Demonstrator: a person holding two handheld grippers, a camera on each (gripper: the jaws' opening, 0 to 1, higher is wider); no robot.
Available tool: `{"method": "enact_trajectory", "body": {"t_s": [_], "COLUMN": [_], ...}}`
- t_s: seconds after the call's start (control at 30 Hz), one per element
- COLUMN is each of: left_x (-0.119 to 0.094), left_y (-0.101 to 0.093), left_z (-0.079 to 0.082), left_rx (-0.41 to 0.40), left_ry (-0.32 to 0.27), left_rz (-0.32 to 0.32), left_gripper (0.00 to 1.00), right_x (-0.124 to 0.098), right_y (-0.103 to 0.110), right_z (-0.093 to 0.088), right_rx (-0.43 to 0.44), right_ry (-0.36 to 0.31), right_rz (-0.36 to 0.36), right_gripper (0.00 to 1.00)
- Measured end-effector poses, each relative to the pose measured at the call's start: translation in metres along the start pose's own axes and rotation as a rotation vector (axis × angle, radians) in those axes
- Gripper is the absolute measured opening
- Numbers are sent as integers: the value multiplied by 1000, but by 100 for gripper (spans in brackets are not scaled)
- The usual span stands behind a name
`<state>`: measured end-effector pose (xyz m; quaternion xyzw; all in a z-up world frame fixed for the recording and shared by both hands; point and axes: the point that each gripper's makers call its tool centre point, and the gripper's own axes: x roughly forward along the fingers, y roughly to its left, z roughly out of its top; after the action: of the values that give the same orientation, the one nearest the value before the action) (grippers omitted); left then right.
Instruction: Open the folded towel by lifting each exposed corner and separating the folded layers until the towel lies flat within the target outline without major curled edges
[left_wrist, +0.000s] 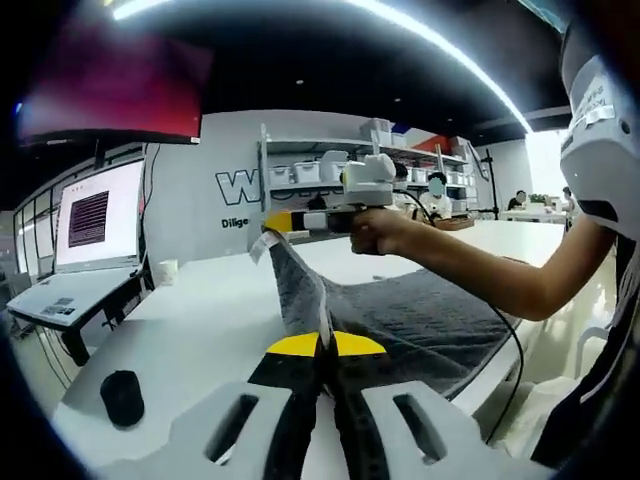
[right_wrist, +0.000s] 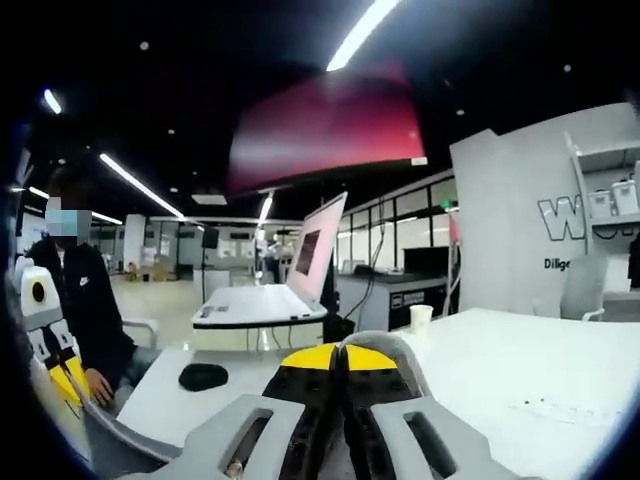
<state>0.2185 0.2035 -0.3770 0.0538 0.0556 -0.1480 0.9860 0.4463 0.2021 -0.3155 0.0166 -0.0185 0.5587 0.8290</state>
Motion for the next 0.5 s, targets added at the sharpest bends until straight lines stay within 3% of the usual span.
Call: {"method": "enact_trajectory", "body": {"t_s": [0.23,0.5], "left_x": [-9,-18], "left_y": [8,14], "left_z": [-4,-23], "left_rx": [-3,-20], "left_ry": [16,71], "left_rz": [29,46], "left_gripper": [2,2], "right_x": [13,27], "right_y": [8,15], "right_z": [-13,-33], "right_rx": [18,41], "right_ry": [22,57], "right_rz": [22,38], "right_gripper": [0,0]}}
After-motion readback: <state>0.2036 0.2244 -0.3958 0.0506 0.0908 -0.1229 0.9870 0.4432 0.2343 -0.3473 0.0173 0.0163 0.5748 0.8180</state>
